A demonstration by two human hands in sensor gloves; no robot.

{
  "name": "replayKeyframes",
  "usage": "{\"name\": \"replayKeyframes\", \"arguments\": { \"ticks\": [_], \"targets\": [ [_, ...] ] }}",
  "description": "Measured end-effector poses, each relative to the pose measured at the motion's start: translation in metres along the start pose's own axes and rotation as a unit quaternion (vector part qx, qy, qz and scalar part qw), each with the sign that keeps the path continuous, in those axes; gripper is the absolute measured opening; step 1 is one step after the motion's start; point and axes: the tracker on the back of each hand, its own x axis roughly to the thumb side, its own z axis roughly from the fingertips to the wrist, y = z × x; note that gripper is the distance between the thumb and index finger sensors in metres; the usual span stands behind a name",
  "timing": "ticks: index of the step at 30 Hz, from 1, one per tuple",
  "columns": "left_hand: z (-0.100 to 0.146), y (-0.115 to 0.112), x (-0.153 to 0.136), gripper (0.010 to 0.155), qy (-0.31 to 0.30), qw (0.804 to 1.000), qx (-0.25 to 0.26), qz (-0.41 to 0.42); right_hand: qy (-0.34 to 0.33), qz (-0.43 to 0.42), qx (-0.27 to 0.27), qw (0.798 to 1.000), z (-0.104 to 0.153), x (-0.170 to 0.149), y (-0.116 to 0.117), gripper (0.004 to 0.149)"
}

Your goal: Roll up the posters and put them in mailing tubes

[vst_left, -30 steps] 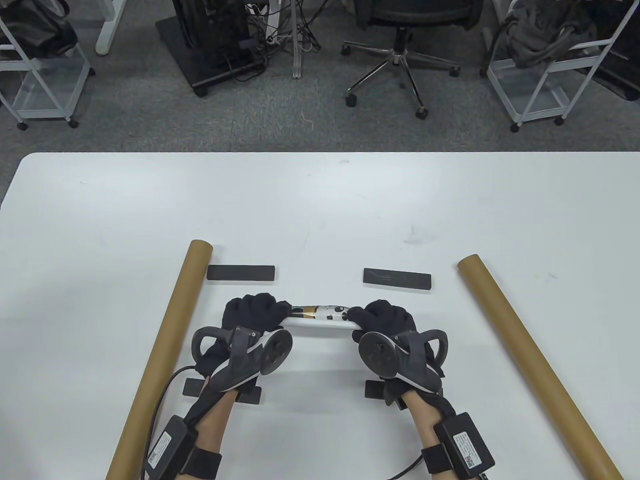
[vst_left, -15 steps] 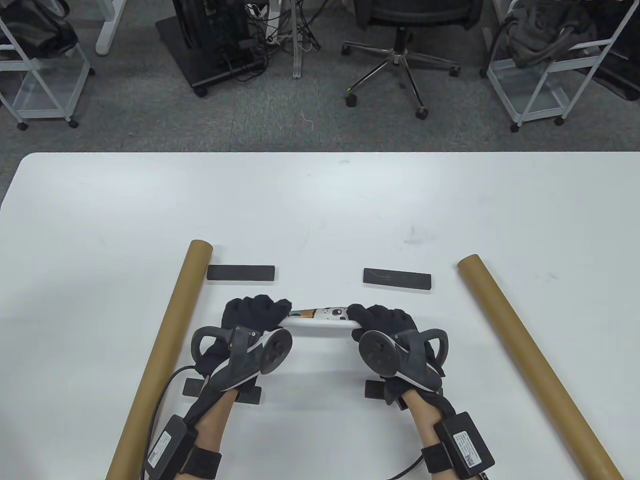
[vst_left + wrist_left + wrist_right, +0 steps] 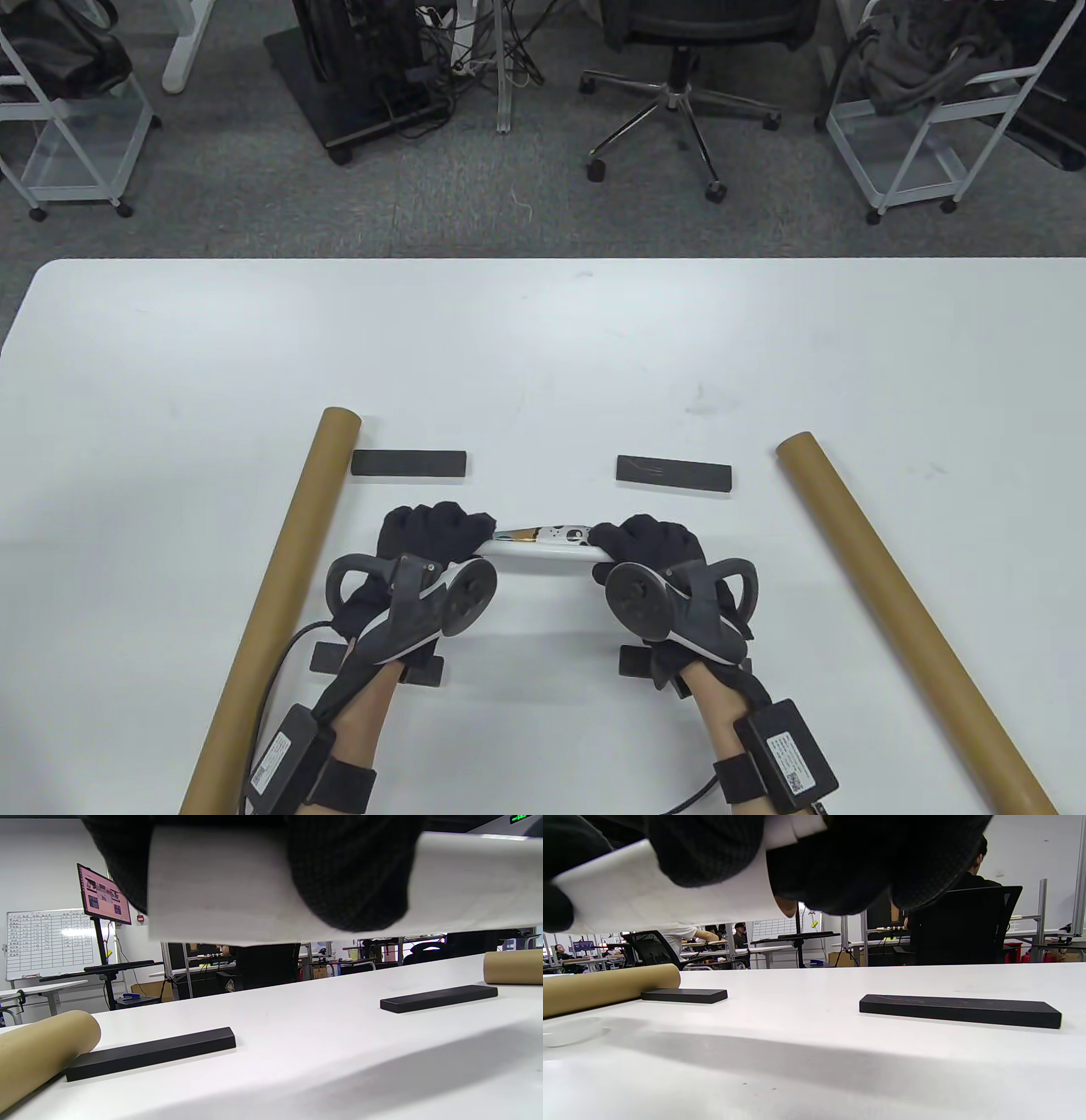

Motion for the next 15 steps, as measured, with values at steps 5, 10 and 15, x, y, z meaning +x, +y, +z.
{"name": "replayKeyframes", "arguments": {
  "ticks": [5, 10, 15],
  "targets": [
    [-0.0003, -0.0007, 0.0009, 0.05, -0.001, 1.0, -0.006, -0.002, 0.001, 0.005, -0.001, 1.0, 0.0002, 0.0002, 0.0001, 0.05],
    [0.0005, 0.0005, 0.0002, 0.05, 0.001, 1.0, 0.003, -0.013, -0.003, 0.005, 0.004, 1.0, 0.0002, 0.0013, 0.0003, 0.051],
    [0.0008, -0.0001, 0.0001, 0.05, -0.002, 1.0, 0.0, -0.012, 0.0, 0.008, -0.001, 1.0, 0.0006, 0.0002, 0.0003, 0.06]
  ]
}}
